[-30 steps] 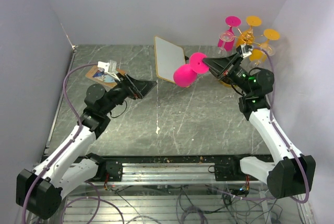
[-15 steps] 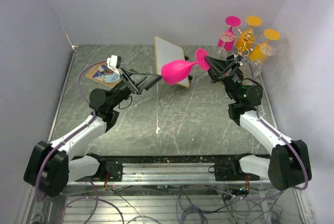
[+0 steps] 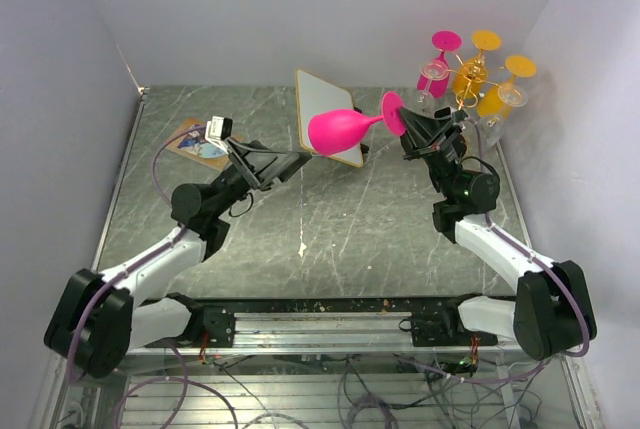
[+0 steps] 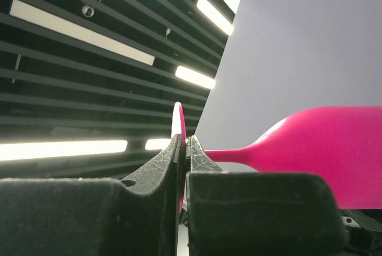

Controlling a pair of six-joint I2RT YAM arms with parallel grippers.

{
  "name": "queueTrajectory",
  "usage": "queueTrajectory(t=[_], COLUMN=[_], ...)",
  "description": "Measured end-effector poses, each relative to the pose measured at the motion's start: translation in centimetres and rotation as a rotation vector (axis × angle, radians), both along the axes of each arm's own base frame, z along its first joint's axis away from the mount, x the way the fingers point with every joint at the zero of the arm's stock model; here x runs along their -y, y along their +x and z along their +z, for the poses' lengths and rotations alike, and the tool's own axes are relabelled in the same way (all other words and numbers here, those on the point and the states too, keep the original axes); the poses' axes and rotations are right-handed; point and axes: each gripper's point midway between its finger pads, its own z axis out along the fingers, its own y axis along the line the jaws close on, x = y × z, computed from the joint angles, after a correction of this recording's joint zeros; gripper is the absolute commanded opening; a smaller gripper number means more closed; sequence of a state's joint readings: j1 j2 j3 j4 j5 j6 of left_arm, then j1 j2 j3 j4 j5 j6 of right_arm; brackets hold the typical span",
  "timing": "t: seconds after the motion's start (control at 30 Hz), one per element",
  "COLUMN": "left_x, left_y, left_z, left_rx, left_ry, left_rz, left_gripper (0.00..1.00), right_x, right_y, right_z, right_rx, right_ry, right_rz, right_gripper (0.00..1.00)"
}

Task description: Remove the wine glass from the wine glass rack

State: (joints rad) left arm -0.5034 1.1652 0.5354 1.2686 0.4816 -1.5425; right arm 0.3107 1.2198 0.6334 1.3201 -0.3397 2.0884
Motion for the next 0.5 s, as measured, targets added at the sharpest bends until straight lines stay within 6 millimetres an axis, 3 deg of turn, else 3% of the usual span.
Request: queueTrajectory(t=[0.2,0.5], left_x=[-0.3,0.7], left_y=[-0.1,1.0], left_z=[0.6,0.3], left_rx=[0.027,0.009], left_ry=[0.041,0.052], left_rz=[0.051,0.029], left_gripper=[0.99,0.88], right_x=[-0.7,-0.7], right_y=[-1.2,-2.0], right_z=[0.6,1.4], right_rx=[0.018,0.031], right_ry=[0.006,0.025], right_rz=[0.032,0.034], right_gripper=[0.0,0.0])
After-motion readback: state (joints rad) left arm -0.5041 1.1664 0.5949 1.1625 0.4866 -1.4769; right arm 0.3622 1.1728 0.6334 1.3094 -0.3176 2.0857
